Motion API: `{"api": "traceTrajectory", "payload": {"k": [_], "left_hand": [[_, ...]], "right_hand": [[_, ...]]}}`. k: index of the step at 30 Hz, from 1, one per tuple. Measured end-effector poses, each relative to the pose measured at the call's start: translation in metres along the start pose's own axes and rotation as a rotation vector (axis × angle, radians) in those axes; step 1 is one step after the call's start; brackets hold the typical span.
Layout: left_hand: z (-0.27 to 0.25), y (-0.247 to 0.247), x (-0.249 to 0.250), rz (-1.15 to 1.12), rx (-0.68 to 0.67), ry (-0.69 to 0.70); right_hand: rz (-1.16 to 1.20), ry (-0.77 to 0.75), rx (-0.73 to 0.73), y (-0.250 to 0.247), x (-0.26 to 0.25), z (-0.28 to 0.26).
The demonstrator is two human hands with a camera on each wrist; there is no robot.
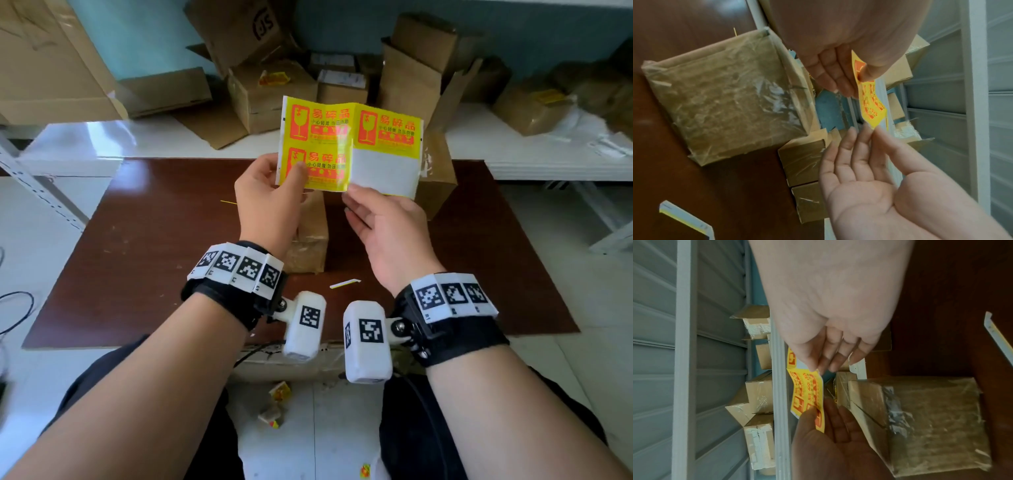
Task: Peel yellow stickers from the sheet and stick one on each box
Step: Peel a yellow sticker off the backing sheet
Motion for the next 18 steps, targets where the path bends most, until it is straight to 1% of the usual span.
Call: {"api": "traceTrajectory", "payload": {"k": [2,4,6,9,12,14,18], "left_hand": [[0.002,0.0,-0.005,0.003,0.026,0.007],[0.001,0.001,-0.006,0.009,0.037,0.054],[-0.002,0.002,-0.002,0.038,0.023,0.162],[-0.011,0.005,0.005,0.192,-0.012,0.376],[-0.022,0.014,0.009,0.279,-0.065,0.519],[-0.027,0.019,0.01,0.304,-0.085,0.56],[-0.03,0.027,0.006,0.311,-0.145,0.542]], "right_hand": [[0.001,0.009,-0.014,0.002,-0.002,0.002],[0.002,0.001,-0.017,0.001,-0.004,0.005],[0.0,-0.013,-0.022,-0.001,-0.004,0.008],[-0.016,-0.027,-0.044,-0.001,-0.002,0.009],[-0.021,-0.029,-0.038,-0.001,-0.003,0.009],[-0.006,-0.028,-0.025,-0.002,-0.005,0.01],[0.006,-0.026,-0.029,-0.003,-0.004,0.012]]}}
Point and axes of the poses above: each hand's wrist, its own z-axis towards the middle knuckle, its own y-axis out of the palm, x = y × z, the point moved 7 cm from there along z, towards the middle knuckle, and after that the axes turned 12 degrees about x, right-handed, at the moved point
